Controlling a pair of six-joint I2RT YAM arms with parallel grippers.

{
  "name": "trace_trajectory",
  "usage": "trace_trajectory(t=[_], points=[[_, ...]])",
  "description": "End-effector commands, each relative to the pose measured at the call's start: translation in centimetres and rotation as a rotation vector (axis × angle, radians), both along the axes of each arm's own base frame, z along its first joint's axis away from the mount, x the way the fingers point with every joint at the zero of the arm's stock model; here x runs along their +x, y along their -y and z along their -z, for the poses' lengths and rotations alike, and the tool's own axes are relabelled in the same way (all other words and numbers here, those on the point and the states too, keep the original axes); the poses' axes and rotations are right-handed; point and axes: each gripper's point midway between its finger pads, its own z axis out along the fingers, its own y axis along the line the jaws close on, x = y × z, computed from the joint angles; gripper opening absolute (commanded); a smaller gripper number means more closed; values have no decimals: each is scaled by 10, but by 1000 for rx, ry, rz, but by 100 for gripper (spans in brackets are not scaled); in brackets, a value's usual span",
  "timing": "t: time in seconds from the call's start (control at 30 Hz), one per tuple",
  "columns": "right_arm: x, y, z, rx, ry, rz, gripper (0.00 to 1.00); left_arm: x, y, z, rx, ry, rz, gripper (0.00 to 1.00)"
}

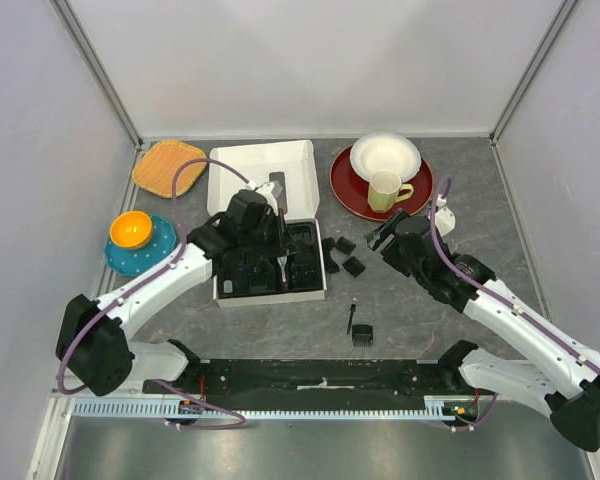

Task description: Sort the hair-cutting tools

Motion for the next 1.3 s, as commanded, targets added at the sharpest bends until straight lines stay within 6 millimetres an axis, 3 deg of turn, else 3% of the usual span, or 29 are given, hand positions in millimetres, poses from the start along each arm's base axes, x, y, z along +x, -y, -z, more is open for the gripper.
trace_trajectory(t=[0.0, 0.2, 0.37, 0.9, 1.1, 1.27], points=[[0, 10, -2, -117, 22, -42, 79, -24, -7, 20, 36, -159, 160, 2], [-9, -7, 32, -81, -84, -109, 78, -27, -3, 40, 18, -254, 208, 2], [-13, -15, 46, -49, -119, -128, 78, -29, 4, 53, -5, -305, 232, 2], [-15, -17, 55, -47, -147, -143, 77, -23, 18, 80, -24, -374, 258, 2], [-15, -18, 58, -49, -155, -144, 77, -26, 8, 98, 38, -395, 236, 2], [-15, -22, 56, -34, -155, -160, 75, -25, -9, 111, 127, -393, 182, 18]])
